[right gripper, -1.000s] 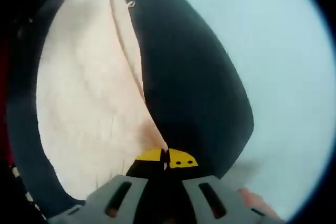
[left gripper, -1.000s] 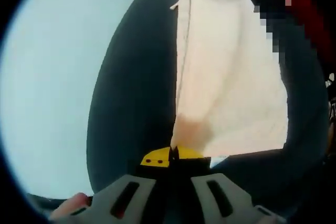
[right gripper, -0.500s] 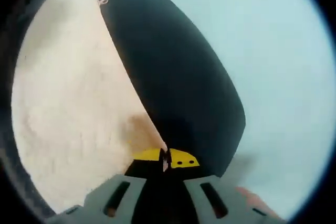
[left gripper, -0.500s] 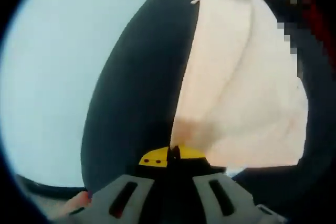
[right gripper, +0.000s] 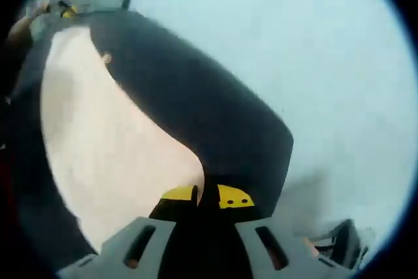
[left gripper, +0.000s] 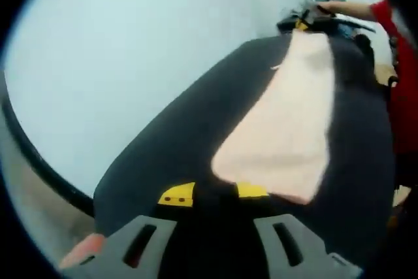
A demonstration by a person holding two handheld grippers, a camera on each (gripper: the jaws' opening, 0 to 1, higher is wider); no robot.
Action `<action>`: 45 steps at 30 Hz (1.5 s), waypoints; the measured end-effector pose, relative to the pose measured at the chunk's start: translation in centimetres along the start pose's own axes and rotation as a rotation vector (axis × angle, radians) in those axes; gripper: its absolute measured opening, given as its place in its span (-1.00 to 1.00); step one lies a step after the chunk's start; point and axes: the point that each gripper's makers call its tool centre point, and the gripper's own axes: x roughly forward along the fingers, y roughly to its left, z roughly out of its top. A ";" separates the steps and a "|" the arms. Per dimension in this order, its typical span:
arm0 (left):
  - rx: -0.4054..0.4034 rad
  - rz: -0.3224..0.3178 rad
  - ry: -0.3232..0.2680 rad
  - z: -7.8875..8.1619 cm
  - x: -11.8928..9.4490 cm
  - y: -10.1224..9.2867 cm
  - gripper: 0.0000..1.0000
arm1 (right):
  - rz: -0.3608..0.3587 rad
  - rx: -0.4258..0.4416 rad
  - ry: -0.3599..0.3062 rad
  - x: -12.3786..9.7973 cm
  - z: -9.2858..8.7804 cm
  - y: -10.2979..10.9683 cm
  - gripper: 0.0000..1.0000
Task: Fold the towel on the table until its edges align and the towel forms a compact rectangular stack.
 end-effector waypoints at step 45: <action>0.347 0.132 0.141 -4.9 0.8 -6.8 -1.00 | -0.078 -0.651 0.146 -3.2 -9.4 10.0 -1.00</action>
